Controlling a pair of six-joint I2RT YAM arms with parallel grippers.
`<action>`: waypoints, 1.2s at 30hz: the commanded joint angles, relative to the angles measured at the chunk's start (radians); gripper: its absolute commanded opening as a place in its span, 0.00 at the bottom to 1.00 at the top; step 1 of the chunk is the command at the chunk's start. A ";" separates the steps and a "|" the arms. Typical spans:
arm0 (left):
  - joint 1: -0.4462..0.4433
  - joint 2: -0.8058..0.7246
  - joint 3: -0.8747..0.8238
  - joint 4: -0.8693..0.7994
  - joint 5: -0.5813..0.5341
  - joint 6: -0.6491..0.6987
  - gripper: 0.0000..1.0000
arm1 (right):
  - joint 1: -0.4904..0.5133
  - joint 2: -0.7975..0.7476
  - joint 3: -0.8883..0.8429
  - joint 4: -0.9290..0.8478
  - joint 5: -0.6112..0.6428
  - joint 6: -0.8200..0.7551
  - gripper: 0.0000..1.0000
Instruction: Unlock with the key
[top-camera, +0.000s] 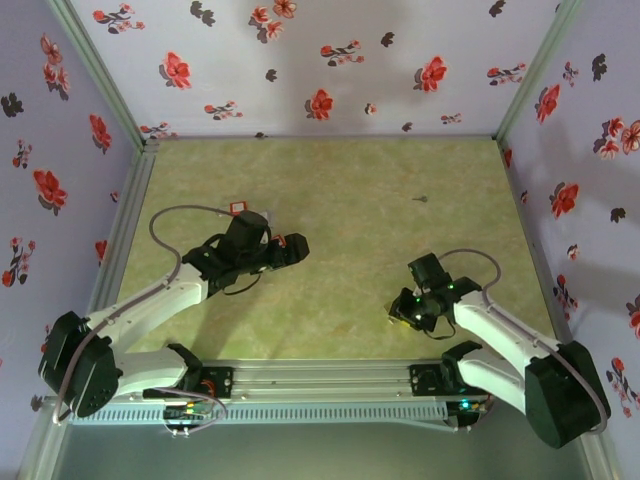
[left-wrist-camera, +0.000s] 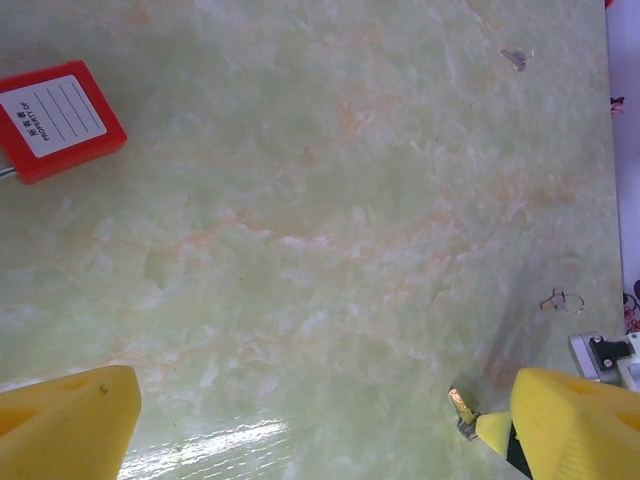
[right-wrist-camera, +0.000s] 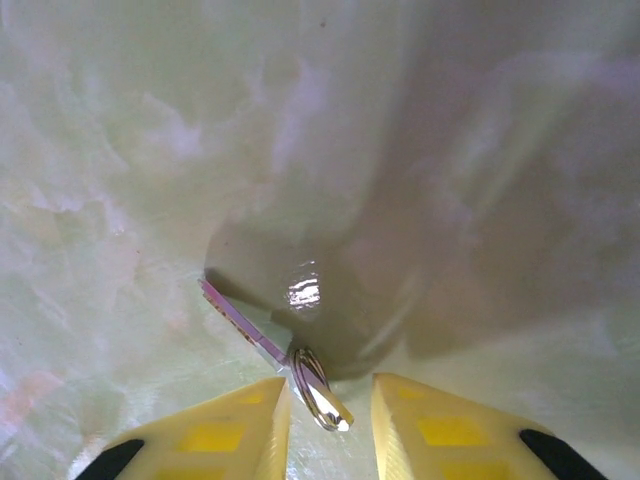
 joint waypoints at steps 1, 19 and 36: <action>-0.007 0.011 -0.017 0.021 0.018 -0.023 0.95 | 0.017 0.012 -0.010 0.008 -0.006 0.008 0.24; -0.018 0.079 0.033 0.103 0.078 -0.110 0.90 | 0.046 -0.021 0.069 -0.007 -0.039 -0.061 0.00; -0.037 0.206 0.207 0.236 0.187 -0.552 0.87 | 0.046 0.021 0.407 0.155 -0.075 -0.016 0.00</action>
